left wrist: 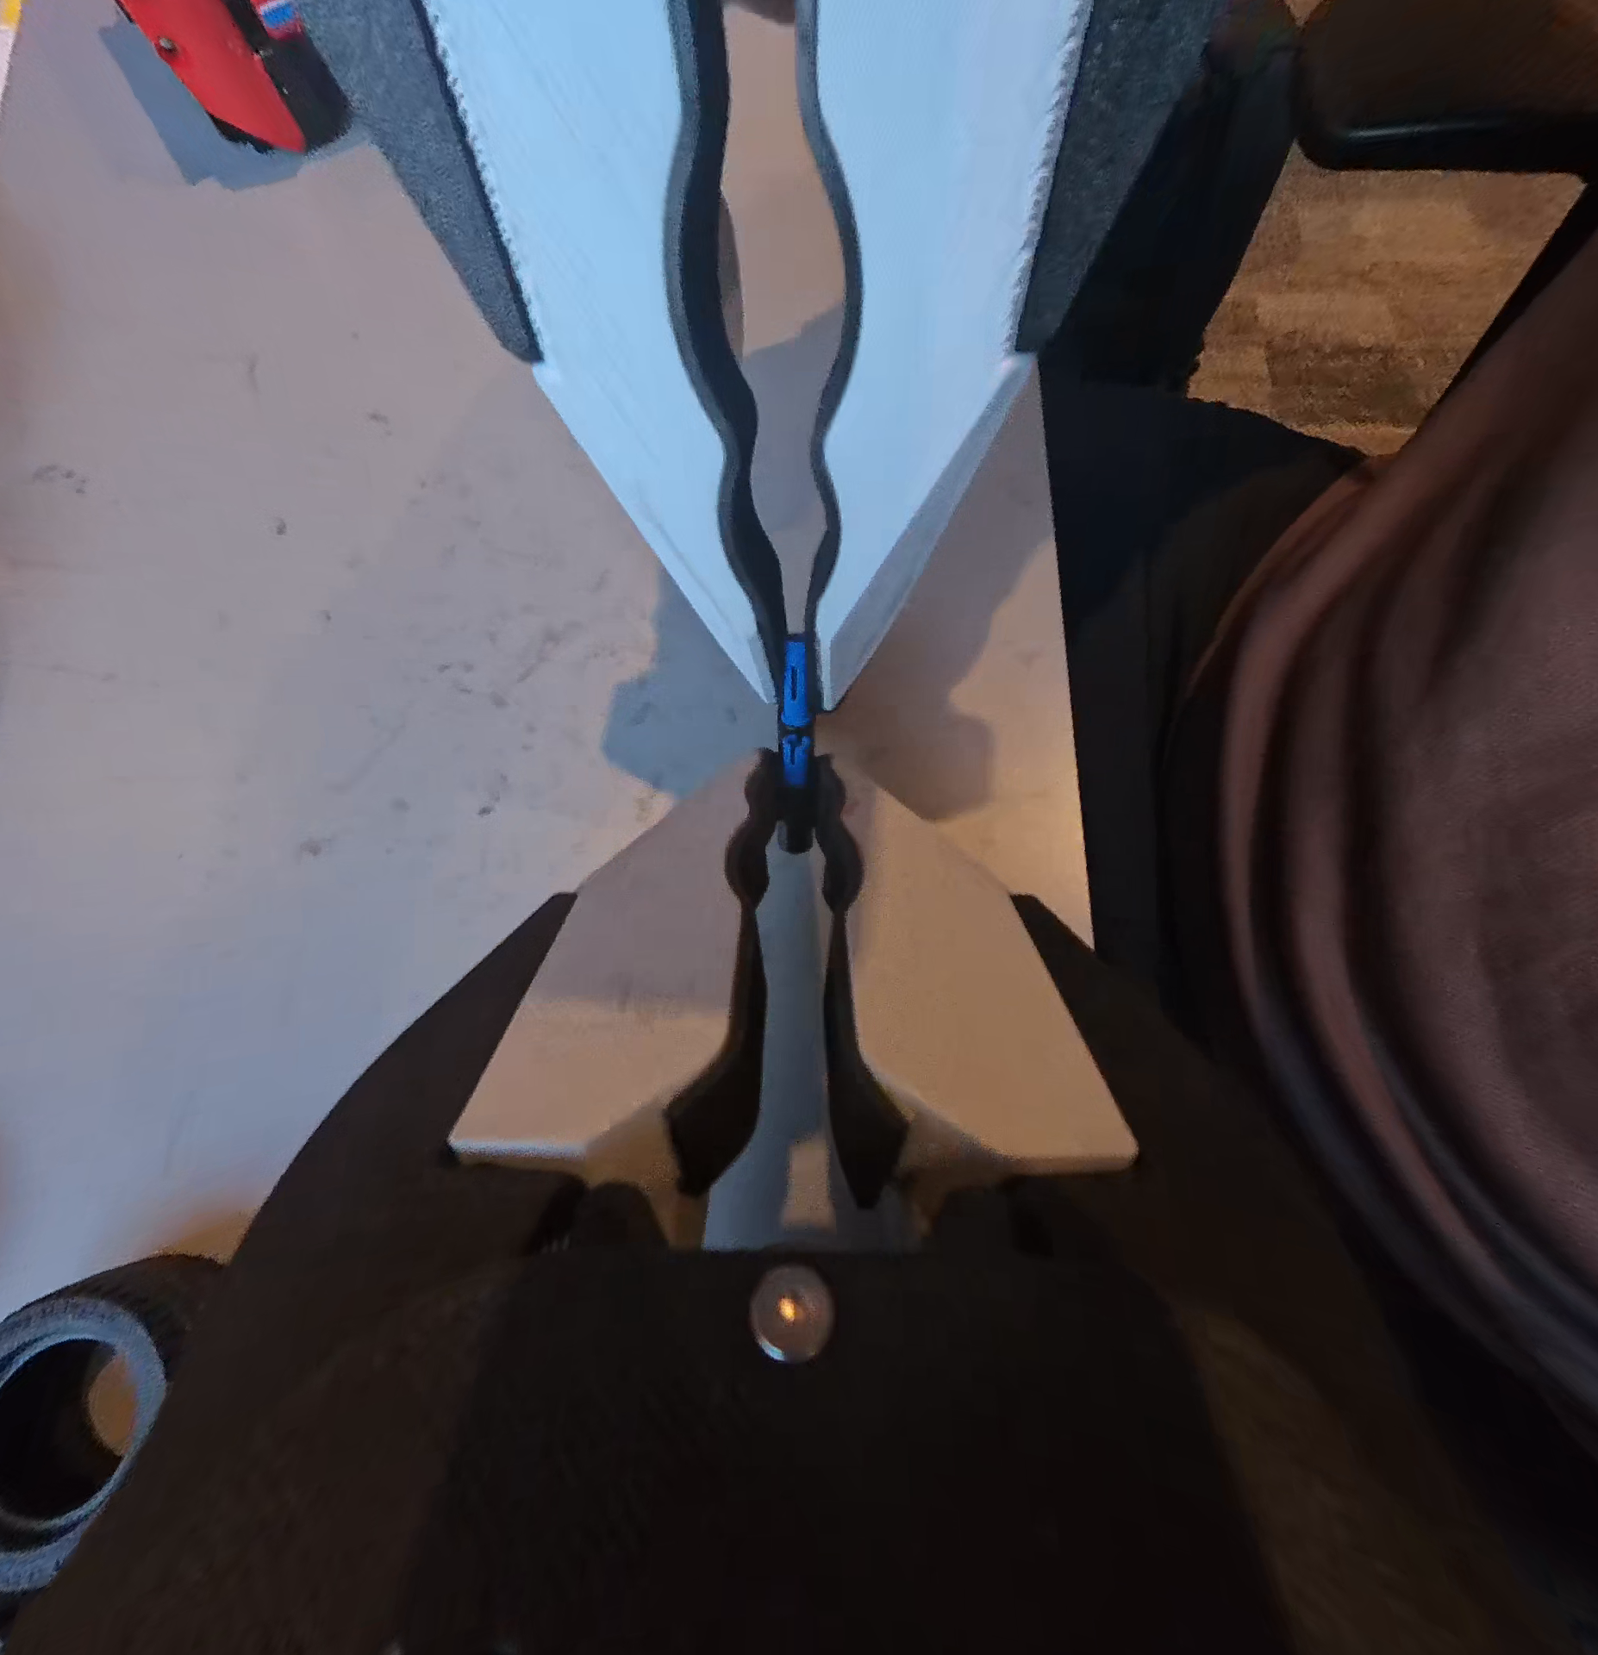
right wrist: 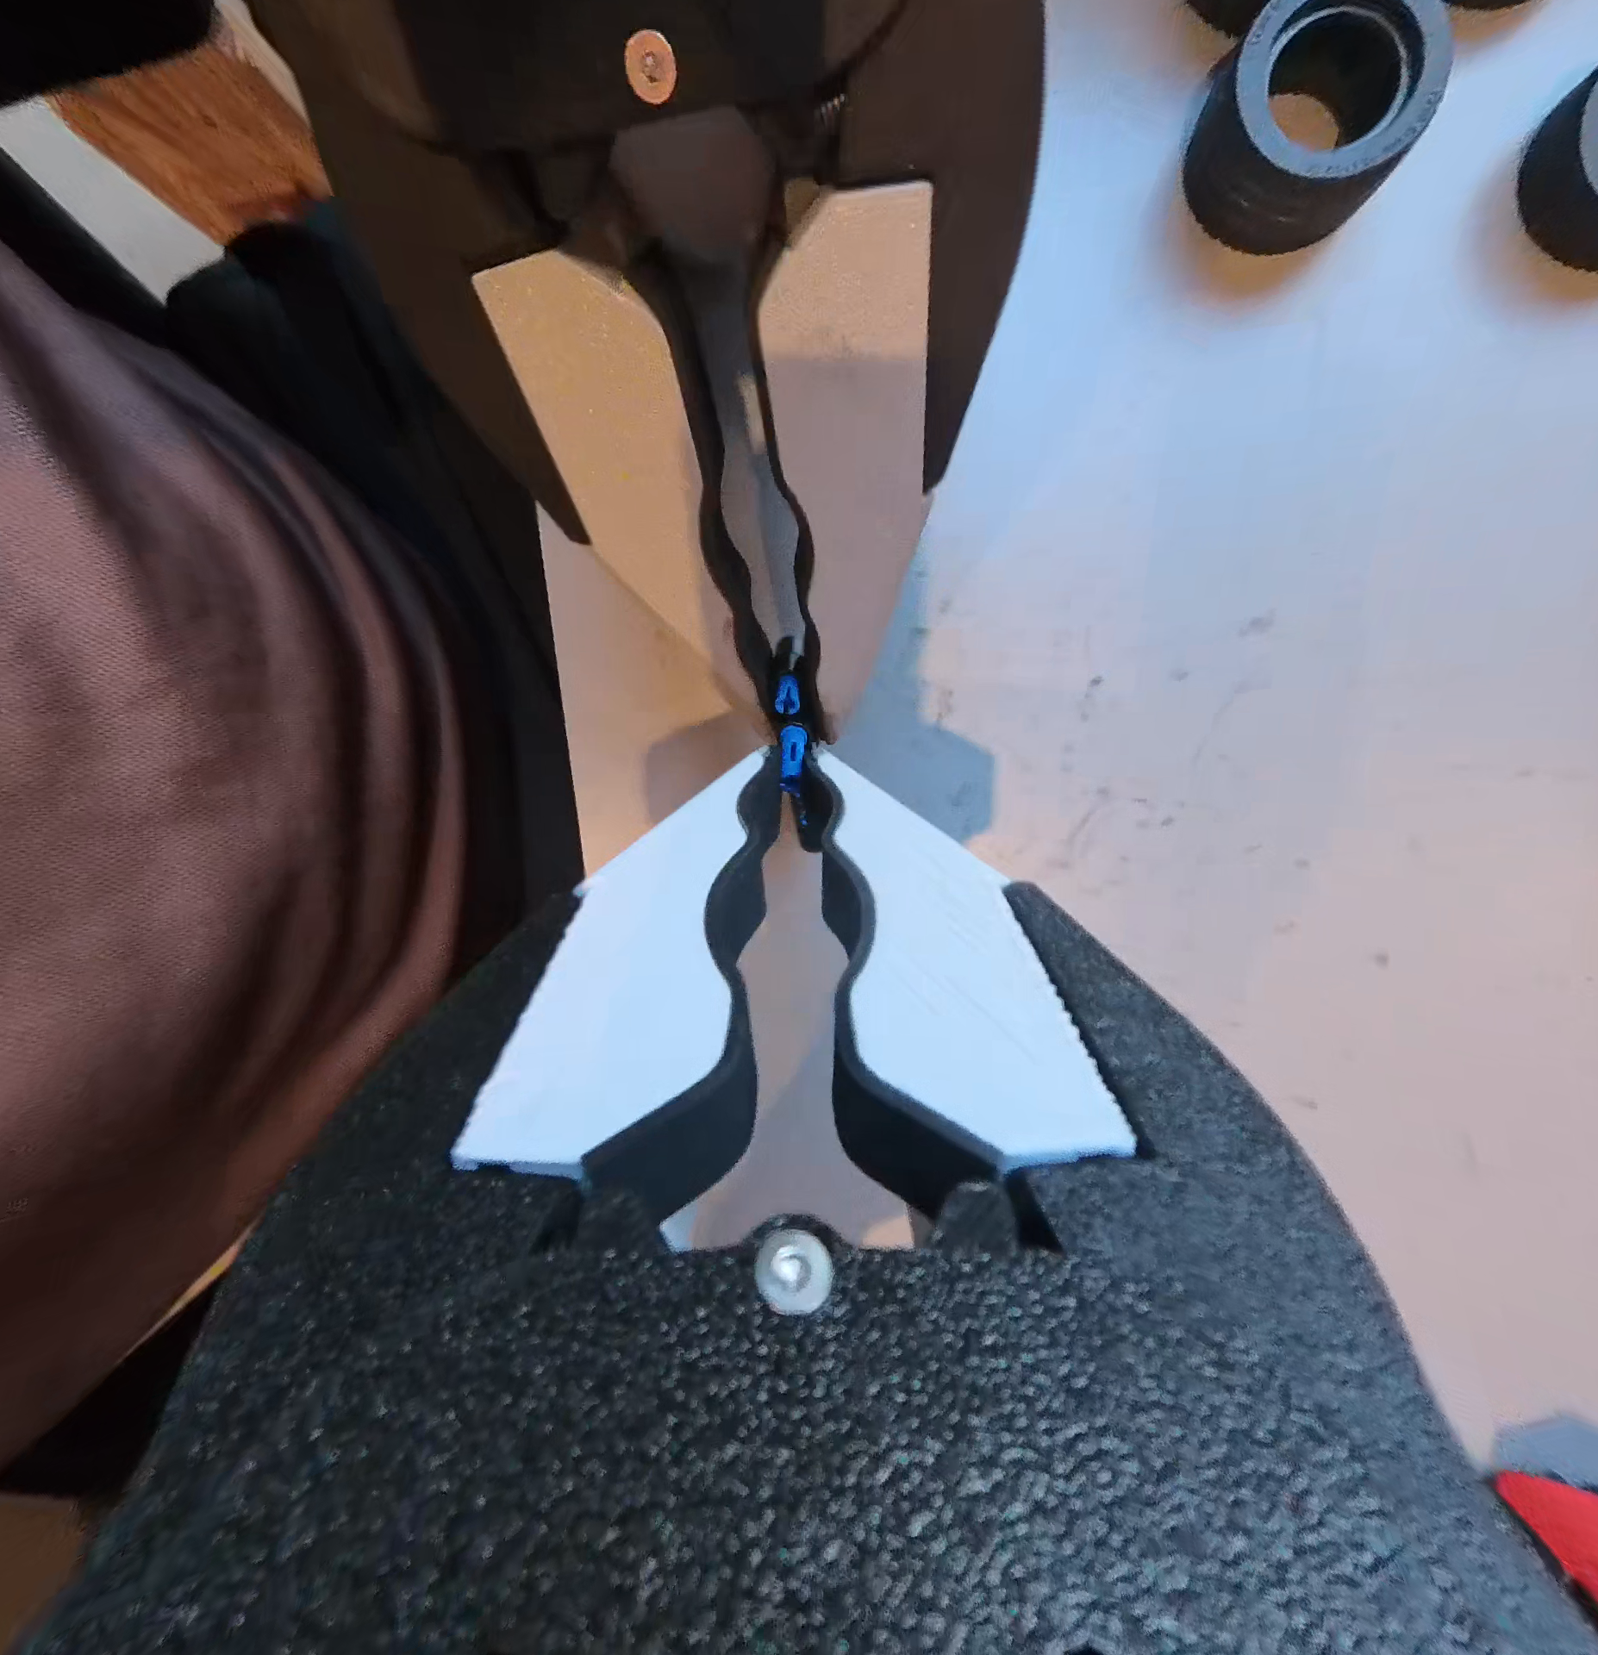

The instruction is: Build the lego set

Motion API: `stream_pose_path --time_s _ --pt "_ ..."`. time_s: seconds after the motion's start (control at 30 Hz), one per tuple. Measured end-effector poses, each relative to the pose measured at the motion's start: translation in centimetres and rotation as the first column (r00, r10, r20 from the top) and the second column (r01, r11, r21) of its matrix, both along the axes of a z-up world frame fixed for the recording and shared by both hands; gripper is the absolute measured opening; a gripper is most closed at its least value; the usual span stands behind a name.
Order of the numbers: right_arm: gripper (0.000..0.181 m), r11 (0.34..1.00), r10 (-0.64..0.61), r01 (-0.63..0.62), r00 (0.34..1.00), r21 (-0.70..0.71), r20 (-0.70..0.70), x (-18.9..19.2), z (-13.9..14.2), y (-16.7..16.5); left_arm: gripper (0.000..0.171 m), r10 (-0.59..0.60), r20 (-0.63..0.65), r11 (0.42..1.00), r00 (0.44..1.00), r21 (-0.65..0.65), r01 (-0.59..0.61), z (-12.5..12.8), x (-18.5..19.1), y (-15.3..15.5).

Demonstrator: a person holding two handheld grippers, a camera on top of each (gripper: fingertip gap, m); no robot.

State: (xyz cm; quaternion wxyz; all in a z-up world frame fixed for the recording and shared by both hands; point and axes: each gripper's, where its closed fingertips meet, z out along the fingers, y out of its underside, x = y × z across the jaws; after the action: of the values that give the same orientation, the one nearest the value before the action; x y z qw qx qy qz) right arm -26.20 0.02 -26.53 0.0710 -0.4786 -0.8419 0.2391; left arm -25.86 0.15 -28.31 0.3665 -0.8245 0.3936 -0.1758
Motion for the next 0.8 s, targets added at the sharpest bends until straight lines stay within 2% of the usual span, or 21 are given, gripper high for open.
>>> stream_pose_path --time_s 0.03,0.1,0.23,0.33,0.37,0.4,0.43,0.5,0.53,0.6,0.63,0.67,0.7,0.73,0.8 --pt "0.005 1.000 -0.005 0.005 1.000 -0.009 -0.021 0.0 0.1 0.1 0.006 0.003 0.005 1.000 1.000 0.010 -0.003 0.0 0.0 0.1" --pt "0.012 0.998 -0.055 0.053 0.996 -0.023 -0.074 0.0 0.5 0.9 0.006 0.015 0.029 1.000 0.999 0.001 -0.015 0.0 -0.2 0.2" --pt "0.006 0.974 -0.196 0.171 0.965 -0.150 -0.174 0.0 2.0 2.2 0.005 0.081 0.115 0.996 0.990 -0.033 -0.078 0.1 -1.2 0.6" --pt "0.012 0.939 -0.315 0.260 0.914 -0.225 -0.257 0.1 2.7 3.6 0.005 0.239 0.218 0.971 0.946 -0.043 -0.235 1.3 -3.3 2.3" --pt "0.015 0.925 -0.349 0.284 0.897 -0.251 -0.271 0.2 2.7 4.1 0.004 0.327 0.187 0.944 0.926 -0.026 -0.329 1.2 -4.9 3.2" --pt "0.015 0.912 -0.377 0.302 0.884 -0.277 -0.275 0.5 2.6 4.5 0.004 0.383 0.094 0.921 0.919 0.033 -0.387 1.0 -6.4 3.8" --pt "0.015 0.900 -0.399 0.316 0.875 -0.301 -0.275 0.8 2.4 4.8 0.005 0.403 -0.042 0.910 0.914 0.130 -0.395 0.7 -7.6 4.1" --pt "0.014 0.880 -0.433 0.337 0.859 -0.334 -0.274 1.4 1.8 5.3 0.005 0.358 -0.306 0.921 0.882 0.273 -0.279 -0.1 -7.9 4.2" --pt "0.014 0.872 -0.446 0.346 0.853 -0.346 -0.271 1.7 1.5 5.5 0.006 0.309 -0.398 0.937 0.864 0.282 -0.205 -0.7 -7.1 3.9" --pt "0.014 0.857 -0.469 0.360 0.843 -0.370 -0.264 2.2 1.0 5.8 0.006 0.290 -0.475 0.946 0.831 0.272 -0.175 -1.3 -5.9 3.9" --pt "0.014 0.850 -0.477 0.363 0.838 -0.380 -0.266 2.5 0.8 5.9 0.007 0.287 -0.459 0.949 0.841 0.253 -0.187 -1.3 -5.3 3.7" --pt "0.013 0.846 -0.485 0.367 0.831 -0.387 -0.273 2.8 0.8 6.1 0.020 0.277 -0.415 0.956 0.867 0.213 -0.204 -1.0 -4.6 3.4" --pt "0.013 0.842 -0.492 0.370 0.824 -0.392 -0.279 3.0 0.6 6.2 0.040 0.248 -0.354 0.967 0.902 0.153 -0.206 -0.7 -3.8 2.7" --pt "0.013 0.838 -0.500 0.373 0.818 -0.398 -0.285 3.3 0.5 6.2 0.051 0.233 -0.284 0.972 0.930 0.105 -0.211 -0.1 -3.1 2.1" --pt "0.013 0.827 -0.514 0.377 0.808 -0.418 -0.289 3.9 0.1 6.3 0.063 0.259 -0.187 0.966 0.948 0.063 -0.251 1.4 -3.2 1.2"
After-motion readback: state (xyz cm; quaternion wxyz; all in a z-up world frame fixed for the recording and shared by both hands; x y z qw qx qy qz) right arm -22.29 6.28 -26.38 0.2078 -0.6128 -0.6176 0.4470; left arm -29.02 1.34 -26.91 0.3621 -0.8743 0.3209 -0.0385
